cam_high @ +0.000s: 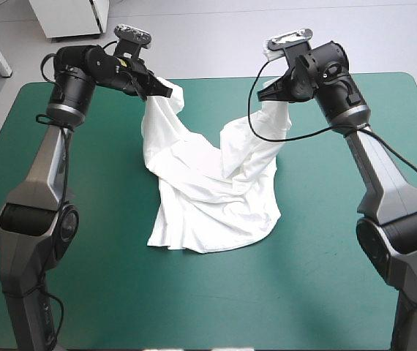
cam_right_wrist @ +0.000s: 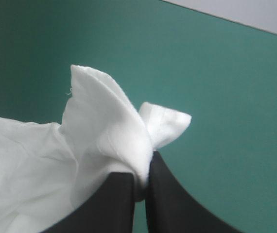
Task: Fold the cloth
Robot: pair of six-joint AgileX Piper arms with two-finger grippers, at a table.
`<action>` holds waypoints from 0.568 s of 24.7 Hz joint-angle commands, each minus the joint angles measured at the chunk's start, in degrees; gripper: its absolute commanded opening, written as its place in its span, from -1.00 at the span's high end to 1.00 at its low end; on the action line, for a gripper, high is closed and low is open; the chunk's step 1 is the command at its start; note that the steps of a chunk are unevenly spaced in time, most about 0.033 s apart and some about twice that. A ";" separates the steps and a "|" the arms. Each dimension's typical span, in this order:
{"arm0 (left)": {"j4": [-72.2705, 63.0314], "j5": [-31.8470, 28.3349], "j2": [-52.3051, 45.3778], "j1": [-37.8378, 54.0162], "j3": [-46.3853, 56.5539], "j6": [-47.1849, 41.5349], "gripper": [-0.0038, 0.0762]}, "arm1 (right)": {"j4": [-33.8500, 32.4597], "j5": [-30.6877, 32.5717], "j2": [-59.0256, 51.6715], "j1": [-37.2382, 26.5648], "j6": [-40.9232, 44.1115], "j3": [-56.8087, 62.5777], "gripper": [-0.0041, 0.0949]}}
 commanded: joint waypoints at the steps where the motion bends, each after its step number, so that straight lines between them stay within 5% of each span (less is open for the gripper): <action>1: 1.80 -6.69 0.64 -0.02 -1.36 -1.87 0.96 | 4.64 -5.18 1.08 -4.97 -1.88 -1.15 0.95; 14: 9.47 -13.61 12.36 0.10 -1.36 -7.30 0.96 | 15.64 -10.08 12.38 -16.67 -6.17 -1.26 0.93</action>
